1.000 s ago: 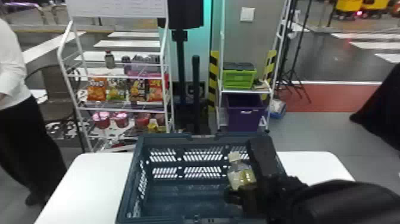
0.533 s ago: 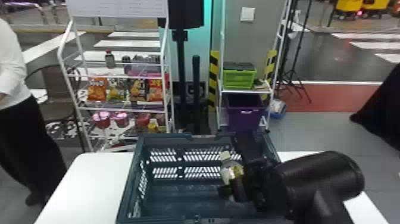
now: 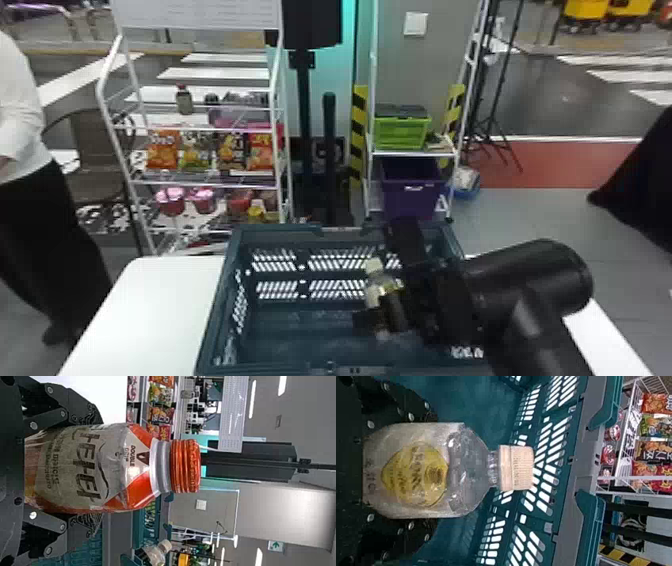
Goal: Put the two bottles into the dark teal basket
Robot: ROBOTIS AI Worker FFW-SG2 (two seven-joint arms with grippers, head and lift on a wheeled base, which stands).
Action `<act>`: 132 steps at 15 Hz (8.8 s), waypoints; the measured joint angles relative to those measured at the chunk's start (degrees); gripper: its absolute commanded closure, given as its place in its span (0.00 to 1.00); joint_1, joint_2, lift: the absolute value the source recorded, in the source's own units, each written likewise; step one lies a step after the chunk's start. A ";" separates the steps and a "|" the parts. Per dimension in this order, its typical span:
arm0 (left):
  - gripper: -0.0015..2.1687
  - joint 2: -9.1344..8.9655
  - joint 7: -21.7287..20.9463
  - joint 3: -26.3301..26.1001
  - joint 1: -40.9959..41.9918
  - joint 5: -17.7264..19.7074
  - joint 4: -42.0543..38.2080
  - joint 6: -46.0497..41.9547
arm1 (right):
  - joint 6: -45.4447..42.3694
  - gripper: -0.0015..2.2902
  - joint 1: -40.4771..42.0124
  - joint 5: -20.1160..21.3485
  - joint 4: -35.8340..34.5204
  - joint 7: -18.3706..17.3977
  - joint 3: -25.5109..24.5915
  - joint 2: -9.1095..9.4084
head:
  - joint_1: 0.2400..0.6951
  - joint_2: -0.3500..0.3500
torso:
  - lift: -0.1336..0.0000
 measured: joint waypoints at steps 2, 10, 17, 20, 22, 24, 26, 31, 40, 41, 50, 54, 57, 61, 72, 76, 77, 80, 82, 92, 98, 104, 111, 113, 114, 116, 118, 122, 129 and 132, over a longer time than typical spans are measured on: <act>0.99 0.08 0.00 0.00 -0.08 0.07 0.03 0.00 | 0.20 0.00 0.00 -0.34 -0.13 -0.02 -0.12 0.00 | 0.57 0.50 | 1.00; 0.99 0.13 0.09 0.12 -0.48 0.30 0.02 0.00 | -18.96 0.00 12.03 -0.38 -18.09 0.14 -1.11 -0.17 | 0.57 0.50 | 1.00; 0.99 0.18 0.14 1.46 -1.51 1.08 -1.39 2.80 | -55.69 0.01 45.32 0.37 -36.25 0.58 -8.94 -5.87 | 0.57 0.50 | 1.00; 0.99 0.12 0.18 1.62 -1.74 1.04 -2.02 4.25 | -73.95 0.01 58.66 0.16 -37.30 0.76 -12.34 -6.02 | 0.57 0.50 | 1.00; 0.99 0.04 0.37 1.63 -1.74 0.98 -2.40 4.64 | -84.85 0.01 65.18 -0.11 -35.16 0.83 -13.40 -5.63 | 0.57 0.50 | 1.00; 0.99 -0.07 0.61 2.03 -1.48 0.97 -3.35 5.06 | -94.84 0.01 69.95 -0.31 -31.89 1.04 -13.92 -4.86 | 0.57 0.50 | 1.00; 0.99 -0.19 0.74 3.62 -0.71 0.97 -5.86 7.22 | -103.99 0.01 73.19 -0.46 -28.10 1.43 -14.30 -3.89 | 0.57 0.50 | 1.00; 0.99 -0.27 1.14 9.23 1.12 0.97 -15.49 19.57 | -114.97 0.02 77.12 -2.59 -23.65 2.84 -16.02 -3.20 | 0.57 0.50 | 1.00; 0.99 -0.50 1.96 8.35 -11.72 -1.20 -29.26 45.69 | -118.11 0.02 80.31 -5.14 -22.56 6.74 -20.27 -1.06 | 0.57 0.50 | 1.00; 0.99 -0.44 1.47 6.68 -15.39 -0.73 -29.40 48.29 | -117.91 0.02 80.42 -5.13 -22.56 6.73 -20.34 -1.07 | 0.57 0.50 | 1.00; 0.99 -7.59 -10.96 -11.09 -51.90 7.66 -13.46 77.67 | -117.40 0.02 81.43 -5.11 -20.64 7.91 -20.79 -0.82 | 0.57 0.50 | 1.00; 0.98 -13.54 -27.33 -11.00 -59.40 6.11 -2.24 91.60 | -117.53 0.03 82.22 -5.07 -20.63 7.96 -20.78 -0.75 | 0.57 0.50 | 1.00; 0.98 -17.48 -38.31 -8.93 -64.41 1.64 4.54 99.25 | -117.28 0.03 82.24 -4.79 -20.49 7.96 -20.61 -0.68 | 0.57 0.50 | 1.00; 0.98 -24.51 -58.40 -8.10 -73.79 -7.23 18.98 107.15 | -118.98 0.03 82.99 -4.79 -19.46 9.17 -20.44 -0.12 | 0.57 0.50 | 1.00; 0.00 -32.10 -66.21 -9.46 -80.48 -20.22 41.33 100.65 | -123.42 0.03 83.24 -4.92 -17.31 9.89 -20.70 0.00 | 0.57 0.50 | 1.00; 0.00 -30.76 -64.10 -4.34 -77.72 -19.89 34.97 100.56 | -122.56 0.03 82.54 -4.88 -17.26 9.89 -20.63 0.00 | 0.57 0.50 | 1.00; 0.01 -30.32 -63.08 -1.83 -76.14 -19.55 31.44 100.63 | -122.23 0.03 82.46 -4.84 -17.36 9.89 -20.62 0.00 | 0.57 0.50 | 1.00; 0.02 -29.90 -60.17 7.64 -70.16 -17.03 19.92 100.94 | -119.16 0.03 82.59 -4.63 -18.93 9.89 -20.63 0.00 | 0.57 0.50 | 1.00; 0.04 -29.82 -56.35 13.12 -65.67 -14.76 11.49 101.30 | -116.58 0.03 82.90 -4.58 -20.40 9.89 -20.74 0.00 | 0.57 0.50 | 1.00; 0.07 -29.82 -48.08 30.72 -39.87 -2.85 -23.64 106.13 | -110.86 0.03 82.22 -5.11 -23.80 9.93 -22.73 0.00 | 0.57 0.50 | 1.00; 0.07 -31.70 -46.84 35.48 -26.43 -1.56 -36.96 106.13 | -103.35 0.03 79.26 -7.37 -24.93 13.16 -24.32 -1.46 | 0.57 0.50 | 1.00; 0.07 -32.26 -46.40 38.18 -13.66 -0.08 -34.00 87.47 | -96.07 0.03 77.09 -8.83 -26.03 16.93 -26.44 -1.53 | 0.57 0.50 | 1.00; 0.07 -32.26 -45.81 37.64 -5.65 1.16 -20.24 56.08 | -90.62 0.03 76.49 -8.36 -28.51 17.13 -26.75 -2.28 | 0.57 0.50 | 1.00; 0.07 -32.26 -45.84 37.35 -3.46 1.16 -17.71 49.60 | -89.79 0.03 76.52 -8.13 -28.94 17.12 -26.68 -2.46 | 0.57 0.50 | 1.00; 0.07 -32.26 -45.86 37.20 -2.16 1.16 -16.49 45.61 | -89.21 0.03 76.52 -8.02 -29.19 17.12 -26.60 -2.56 | 0.57 0.50 | 1.00; 0.07 -32.26 -45.86 36.68 0.51 1.15 -14.70 39.28 | -88.69 0.03 76.53 -7.87 -29.55 17.11 -26.33 -2.71 | 0.57 0.50 | 1.00; 0.07 -32.26 -46.14 36.23 2.44 1.15 -12.70 32.03 | -88.09 0.03 76.46 -7.76 -29.67 17.10 -26.11 -2.87 | 0.57 0.50 | 1.00; 0.07 -32.26 -46.48 35.58 1.68 0.65 -13.30 30.45 | -86.10 0.03 76.28 -7.28 -30.03 17.12 -25.94 -2.86 | 0.57 0.50 | 1.00; 0.07 -32.26 -46.22 35.34 0.56 1.80 -10.41 30.41 | -85.62 0.03 76.01 -7.17 -29.37 17.17 -25.83 -2.34 | 0.57 0.50 | 1.00; 0.07 -32.26 -45.78 37.57 0.76 4.85 -11.56 29.62 | -85.62 0.03 75.70 -7.18 -28.58 17.18 -25.49 -2.29 | 0.57 0.50 | 1.00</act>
